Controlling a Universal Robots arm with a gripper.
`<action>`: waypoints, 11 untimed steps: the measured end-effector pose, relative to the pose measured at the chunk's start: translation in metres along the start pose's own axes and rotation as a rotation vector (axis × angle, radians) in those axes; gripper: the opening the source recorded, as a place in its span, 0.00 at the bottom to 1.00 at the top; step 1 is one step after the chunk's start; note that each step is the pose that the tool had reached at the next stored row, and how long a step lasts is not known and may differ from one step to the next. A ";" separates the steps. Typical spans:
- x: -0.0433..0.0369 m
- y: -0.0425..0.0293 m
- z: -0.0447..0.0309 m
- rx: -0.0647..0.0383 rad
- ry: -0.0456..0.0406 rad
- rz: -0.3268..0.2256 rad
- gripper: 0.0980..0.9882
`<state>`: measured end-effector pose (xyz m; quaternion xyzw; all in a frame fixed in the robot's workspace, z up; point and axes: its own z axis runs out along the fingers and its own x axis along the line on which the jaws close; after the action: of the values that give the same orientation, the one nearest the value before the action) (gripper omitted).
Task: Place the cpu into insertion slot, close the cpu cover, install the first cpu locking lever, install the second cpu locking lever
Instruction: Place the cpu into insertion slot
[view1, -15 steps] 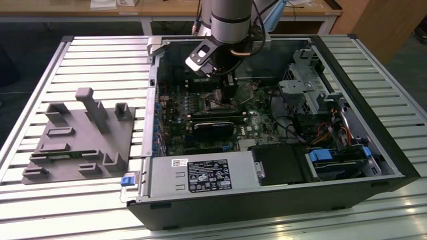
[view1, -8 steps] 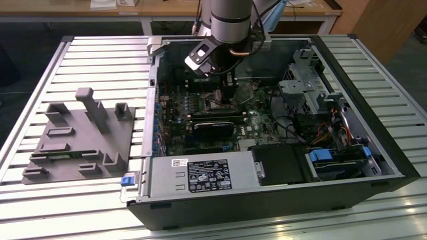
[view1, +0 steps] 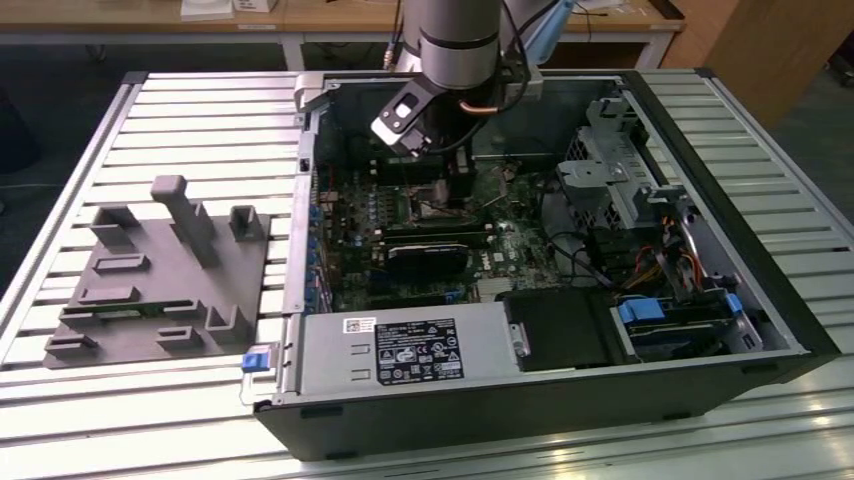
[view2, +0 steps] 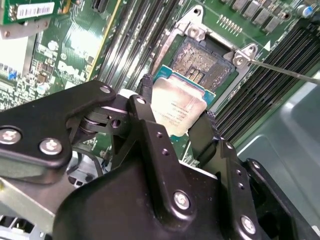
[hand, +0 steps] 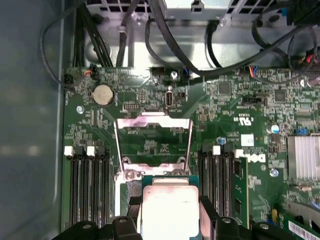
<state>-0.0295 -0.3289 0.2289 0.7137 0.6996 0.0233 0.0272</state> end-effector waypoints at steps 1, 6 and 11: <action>0.0000 0.0000 0.0003 -0.003 0.0010 -0.002 0.49; 0.0000 0.0000 0.0003 -0.004 0.0010 -0.003 0.49; -0.0001 -0.0033 0.0017 -0.004 0.0016 -0.012 0.49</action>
<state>-0.0326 -0.3290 0.2269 0.7092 0.7040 0.0249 0.0280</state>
